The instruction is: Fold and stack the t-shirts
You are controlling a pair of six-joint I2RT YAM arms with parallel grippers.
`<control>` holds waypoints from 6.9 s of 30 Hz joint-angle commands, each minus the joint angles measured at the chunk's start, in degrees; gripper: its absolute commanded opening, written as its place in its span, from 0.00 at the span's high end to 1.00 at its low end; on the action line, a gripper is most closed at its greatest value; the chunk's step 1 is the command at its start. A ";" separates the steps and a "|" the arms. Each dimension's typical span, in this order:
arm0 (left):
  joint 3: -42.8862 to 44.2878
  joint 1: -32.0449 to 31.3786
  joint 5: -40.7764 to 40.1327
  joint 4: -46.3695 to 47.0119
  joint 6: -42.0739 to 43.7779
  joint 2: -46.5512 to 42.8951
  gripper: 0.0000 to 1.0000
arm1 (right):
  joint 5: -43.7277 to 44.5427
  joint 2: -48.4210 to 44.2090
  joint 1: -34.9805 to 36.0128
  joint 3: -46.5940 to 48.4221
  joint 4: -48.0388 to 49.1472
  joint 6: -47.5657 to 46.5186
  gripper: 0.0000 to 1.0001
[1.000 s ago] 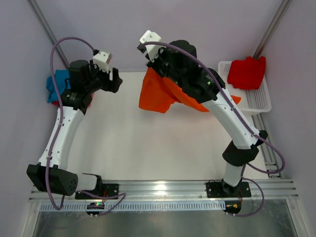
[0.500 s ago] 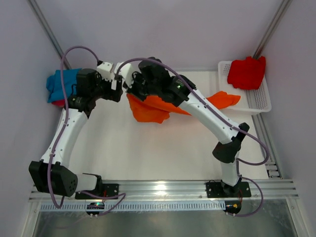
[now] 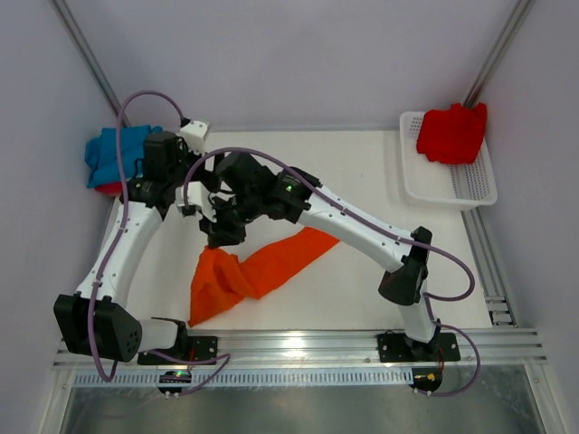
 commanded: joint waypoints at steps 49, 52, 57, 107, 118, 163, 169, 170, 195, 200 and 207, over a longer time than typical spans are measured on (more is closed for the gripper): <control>-1.78 0.89 25.66 -34.28 18.46 -14.64 0.01 | 19.17 -5.25 -24.62 -54.67 24.56 -0.91 0.12; -2.65 0.89 26.10 -33.22 18.02 -14.38 0.01 | 17.67 -4.28 -24.62 -55.20 24.12 -1.53 0.21; -3.27 0.80 26.37 -31.20 16.79 -12.54 0.01 | 16.44 -1.47 -24.70 -54.15 21.48 -2.06 0.97; -6.00 0.89 24.43 -20.65 12.04 -3.22 0.01 | 40.09 -10.26 -24.44 -37.45 30.10 3.31 0.01; -6.70 0.89 21.53 -19.25 10.11 -4.35 0.01 | 37.44 -4.46 -22.68 -40.08 31.58 2.87 0.01; -10.22 0.89 22.76 -16.43 8.88 -6.03 0.01 | 45.00 10.31 -20.05 -34.10 36.51 -0.47 0.50; -10.22 0.89 22.76 -16.43 8.88 -6.03 0.01 | 44.91 9.87 -20.05 -34.19 36.07 -0.74 0.97; -10.22 0.89 22.67 -16.43 8.88 -6.03 0.01 | 44.91 9.52 -20.05 -34.19 36.16 -0.65 0.97; -11.54 0.97 22.59 -15.03 8.61 -7.08 0.01 | 39.31 -1.64 -16.71 -3.36 15.60 1.28 0.97; -11.71 0.97 22.32 -15.03 8.53 -7.52 0.01 | 32.18 -5.58 -15.65 -0.26 8.48 1.64 0.97; -12.06 1.06 22.67 -14.41 8.18 -7.61 0.01 | 47.78 -15.60 -19.77 -17.54 15.56 -4.58 0.97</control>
